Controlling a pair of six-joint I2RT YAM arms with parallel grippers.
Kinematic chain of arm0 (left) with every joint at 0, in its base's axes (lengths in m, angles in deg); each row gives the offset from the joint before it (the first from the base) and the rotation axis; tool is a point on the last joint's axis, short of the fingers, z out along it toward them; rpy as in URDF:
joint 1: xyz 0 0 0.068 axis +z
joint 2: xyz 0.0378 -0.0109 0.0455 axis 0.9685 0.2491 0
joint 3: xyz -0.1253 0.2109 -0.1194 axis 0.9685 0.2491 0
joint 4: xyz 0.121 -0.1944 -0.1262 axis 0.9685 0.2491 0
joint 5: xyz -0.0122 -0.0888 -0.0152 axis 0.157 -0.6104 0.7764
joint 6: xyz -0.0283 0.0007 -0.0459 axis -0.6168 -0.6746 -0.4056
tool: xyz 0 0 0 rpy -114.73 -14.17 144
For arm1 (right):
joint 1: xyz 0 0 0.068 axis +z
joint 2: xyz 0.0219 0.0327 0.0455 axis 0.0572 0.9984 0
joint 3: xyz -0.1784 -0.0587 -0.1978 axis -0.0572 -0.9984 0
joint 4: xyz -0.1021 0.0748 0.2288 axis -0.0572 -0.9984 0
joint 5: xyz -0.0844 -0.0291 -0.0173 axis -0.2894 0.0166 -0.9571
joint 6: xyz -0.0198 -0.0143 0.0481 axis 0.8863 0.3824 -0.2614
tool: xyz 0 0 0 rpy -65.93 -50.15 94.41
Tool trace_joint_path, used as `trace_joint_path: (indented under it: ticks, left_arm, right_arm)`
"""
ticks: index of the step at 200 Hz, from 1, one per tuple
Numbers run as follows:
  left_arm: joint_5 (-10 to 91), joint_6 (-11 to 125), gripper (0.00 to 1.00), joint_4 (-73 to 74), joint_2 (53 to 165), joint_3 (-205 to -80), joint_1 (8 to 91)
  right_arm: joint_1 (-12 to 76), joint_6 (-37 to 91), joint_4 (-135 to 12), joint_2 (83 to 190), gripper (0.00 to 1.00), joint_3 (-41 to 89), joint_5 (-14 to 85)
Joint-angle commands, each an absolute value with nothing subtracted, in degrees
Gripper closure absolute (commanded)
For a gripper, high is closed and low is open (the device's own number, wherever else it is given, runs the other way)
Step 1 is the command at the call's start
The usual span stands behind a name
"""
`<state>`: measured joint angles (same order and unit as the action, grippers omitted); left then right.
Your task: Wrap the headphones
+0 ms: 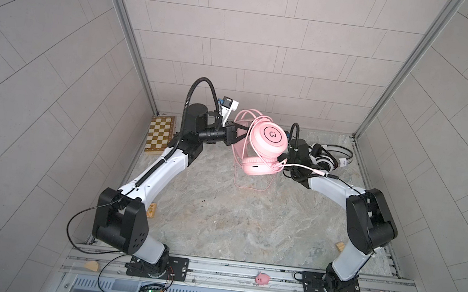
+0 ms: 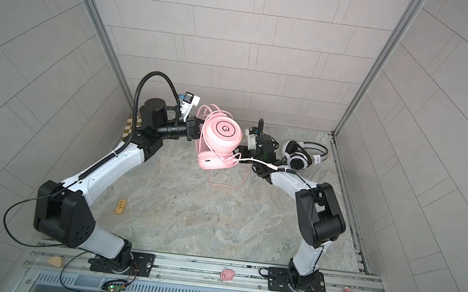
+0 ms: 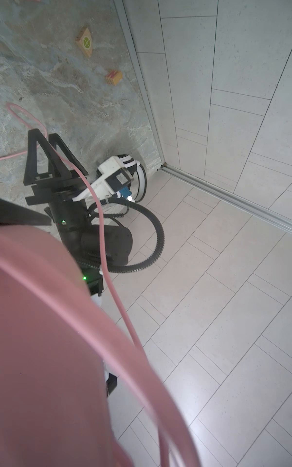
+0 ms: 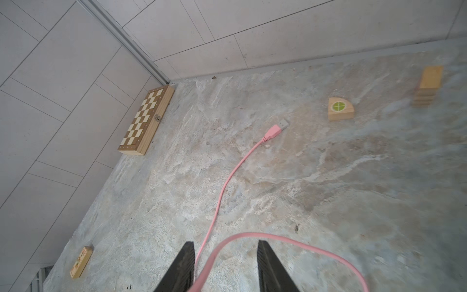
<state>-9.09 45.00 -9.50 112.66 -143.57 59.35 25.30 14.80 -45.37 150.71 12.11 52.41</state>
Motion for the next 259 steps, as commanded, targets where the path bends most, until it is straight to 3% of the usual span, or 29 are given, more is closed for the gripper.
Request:
trace_joint_path:
  ticks: [1, 82, 110, 131, 155, 259]
  left_arm:
    - [-11.2, 39.6, 1.00, -16.9, 110.9, -143.0, 60.4]
    - [-11.2, 33.7, 1.00, -24.5, 111.9, -141.6, 63.1]
    - [-10.5, 32.4, 1.00, -26.7, 112.5, -140.9, 64.8]
    - [-9.2, 28.2, 1.00, -30.1, 112.8, -139.9, 66.4]
    - [-5.6, 26.3, 1.00, -31.0, 112.6, -138.8, 68.3]
    - [21.1, 28.9, 1.00, -10.5, 107.9, -136.9, 71.1]
  right_arm:
    - [26.5, 10.9, -37.0, 154.4, 0.55, 14.4, 53.6]
    - [29.4, 13.5, -36.0, 171.0, 0.49, 27.2, 52.7]
    - [30.1, 15.2, -37.6, 173.2, 0.65, 27.7, 53.2]
    - [30.8, 15.2, -36.0, 172.1, 0.81, 23.8, 53.1]
    - [32.2, 15.3, -35.3, 169.3, 0.88, 18.6, 52.9]
    - [47.4, 26.3, -52.7, 154.3, 0.92, 6.9, 42.8]
